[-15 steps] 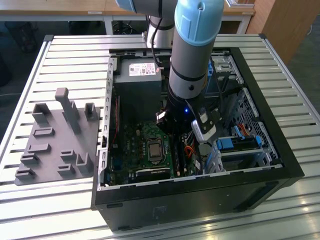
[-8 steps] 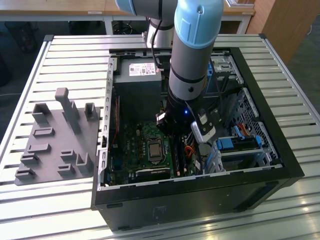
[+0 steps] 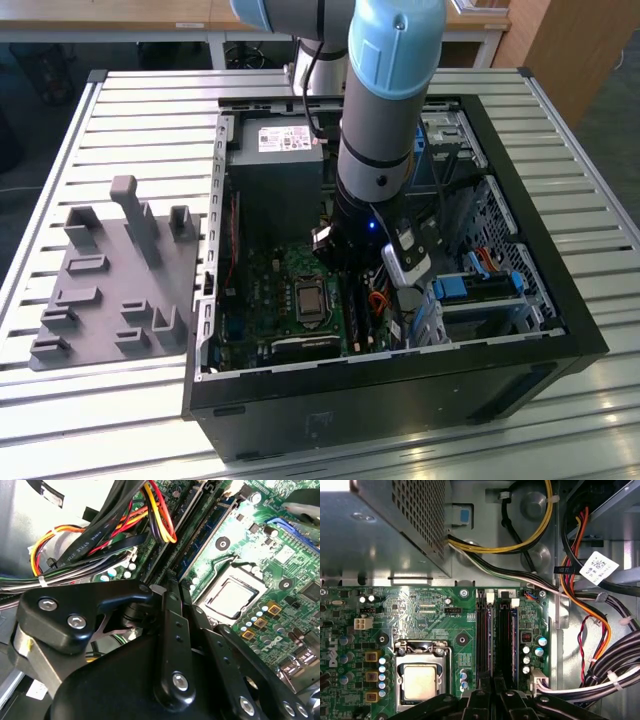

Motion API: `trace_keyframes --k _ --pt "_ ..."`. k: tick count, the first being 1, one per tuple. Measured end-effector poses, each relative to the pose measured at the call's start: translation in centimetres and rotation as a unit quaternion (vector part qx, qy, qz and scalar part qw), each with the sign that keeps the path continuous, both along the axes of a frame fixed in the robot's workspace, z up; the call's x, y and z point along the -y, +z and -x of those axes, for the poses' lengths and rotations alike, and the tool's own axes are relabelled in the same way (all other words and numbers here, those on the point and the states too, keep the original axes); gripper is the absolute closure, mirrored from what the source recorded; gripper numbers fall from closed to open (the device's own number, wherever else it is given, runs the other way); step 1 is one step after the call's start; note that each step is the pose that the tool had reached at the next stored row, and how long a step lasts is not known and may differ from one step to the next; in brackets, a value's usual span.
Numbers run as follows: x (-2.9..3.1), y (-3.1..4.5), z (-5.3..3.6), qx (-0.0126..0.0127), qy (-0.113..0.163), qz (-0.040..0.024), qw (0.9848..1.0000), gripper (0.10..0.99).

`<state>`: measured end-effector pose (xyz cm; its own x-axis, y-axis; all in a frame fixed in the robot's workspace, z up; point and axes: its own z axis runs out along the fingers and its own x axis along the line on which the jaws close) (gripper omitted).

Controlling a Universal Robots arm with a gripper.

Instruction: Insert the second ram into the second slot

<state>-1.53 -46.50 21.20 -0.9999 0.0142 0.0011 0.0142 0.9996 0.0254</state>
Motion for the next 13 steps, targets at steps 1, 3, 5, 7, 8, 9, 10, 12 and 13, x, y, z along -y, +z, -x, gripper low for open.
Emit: trace_keyframes --k 1,3,5,7,8,9,10,12,13 --pt "0.0 0.0 0.0 0.0 0.0 0.0 1.0 0.941" --pt "0.0 0.0 0.0 0.0 0.0 0.0001 1.0 0.878" --pt "0.0 0.0 0.0 0.0 0.0 0.0002 1.0 0.878" --pt "0.0 0.11 0.0 0.0 0.0 0.0003 1.0 0.878" --pt "0.0 0.29 0.0 0.0 0.0 0.0002 1.0 0.878" --pt "0.0 0.47 0.0 0.0 0.0 0.0002 1.0 0.878" --pt "0.0 0.68 0.0 -0.0001 0.0 0.0002 1.0 0.878" --pt "0.0 1.17 0.0 -0.0001 0.0 0.0003 1.0 0.878" --pt "0.0 1.41 0.0 -0.0001 0.0 0.0002 1.0 0.878"
